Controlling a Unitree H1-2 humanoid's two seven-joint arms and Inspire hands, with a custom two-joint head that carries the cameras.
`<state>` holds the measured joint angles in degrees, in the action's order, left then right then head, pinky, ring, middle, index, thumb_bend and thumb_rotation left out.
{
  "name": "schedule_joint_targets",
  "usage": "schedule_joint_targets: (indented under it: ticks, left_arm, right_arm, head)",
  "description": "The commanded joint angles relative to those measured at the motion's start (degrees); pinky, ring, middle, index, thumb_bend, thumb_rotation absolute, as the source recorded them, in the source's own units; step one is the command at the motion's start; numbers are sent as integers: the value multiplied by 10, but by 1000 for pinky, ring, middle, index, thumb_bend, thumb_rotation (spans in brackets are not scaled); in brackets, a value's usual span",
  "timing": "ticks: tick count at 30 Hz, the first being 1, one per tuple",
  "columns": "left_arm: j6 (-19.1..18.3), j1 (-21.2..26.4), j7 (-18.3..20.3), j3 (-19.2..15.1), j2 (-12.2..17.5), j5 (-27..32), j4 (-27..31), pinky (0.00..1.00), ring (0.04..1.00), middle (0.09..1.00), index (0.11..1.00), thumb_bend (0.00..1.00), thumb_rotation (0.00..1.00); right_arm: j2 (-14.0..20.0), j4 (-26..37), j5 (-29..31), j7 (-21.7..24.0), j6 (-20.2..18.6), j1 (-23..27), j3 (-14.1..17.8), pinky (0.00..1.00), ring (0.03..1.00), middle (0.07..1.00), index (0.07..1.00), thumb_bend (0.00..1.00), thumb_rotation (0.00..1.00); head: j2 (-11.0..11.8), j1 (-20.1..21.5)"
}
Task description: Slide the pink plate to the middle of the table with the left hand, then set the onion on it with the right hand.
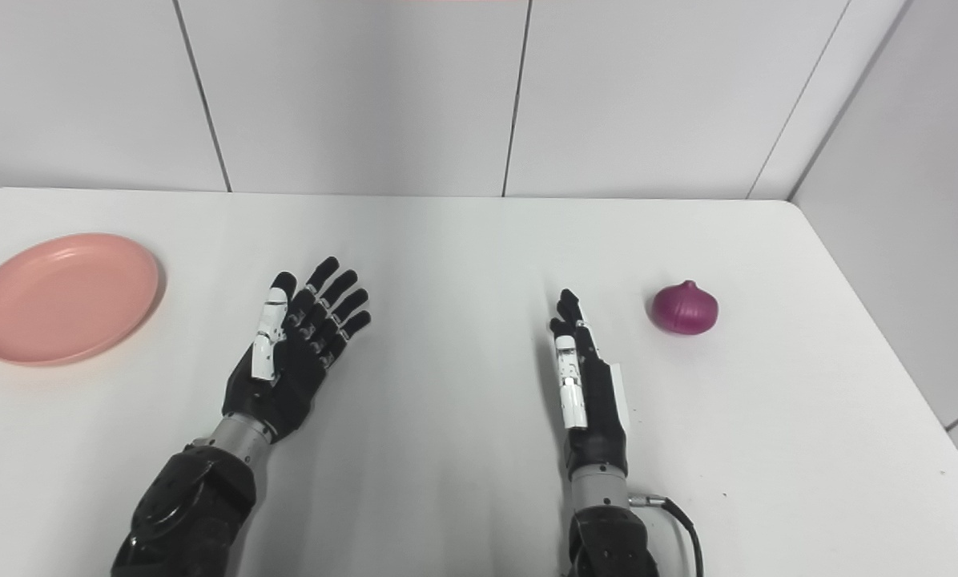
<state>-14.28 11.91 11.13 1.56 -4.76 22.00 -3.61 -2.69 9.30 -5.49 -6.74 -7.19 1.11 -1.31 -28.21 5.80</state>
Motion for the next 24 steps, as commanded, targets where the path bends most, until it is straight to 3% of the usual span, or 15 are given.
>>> schedule_joint_targets:
  ticks: [1,12,21,24]
  left_arm:
    - [-17,-9,-11,2,-3,-13,-24,939,945,958,950,442,1000]
    - [-18,-9,-11,2,-5,-20,-22,940,945,956,949,444,1000]
    - [-6,-6,-16,13,-22,-37,-36,935,943,955,945,437,1000]
    - [8,-3,-13,18,-30,-45,-49,941,945,956,947,432,1000]
  right_arm:
    - [-2,0,6,7,1,4,0,1000,933,945,947,282,1000]
    - [-2,0,7,7,2,4,2,1000,929,944,946,271,1000]
    - [14,4,26,22,0,2,13,1000,947,960,964,253,1000]
    - [24,-2,36,31,12,3,19,1000,955,968,972,236,1000]
  head:
    - [0,0]
    - [2,-10]
    - [22,-82]
    - [37,-126]
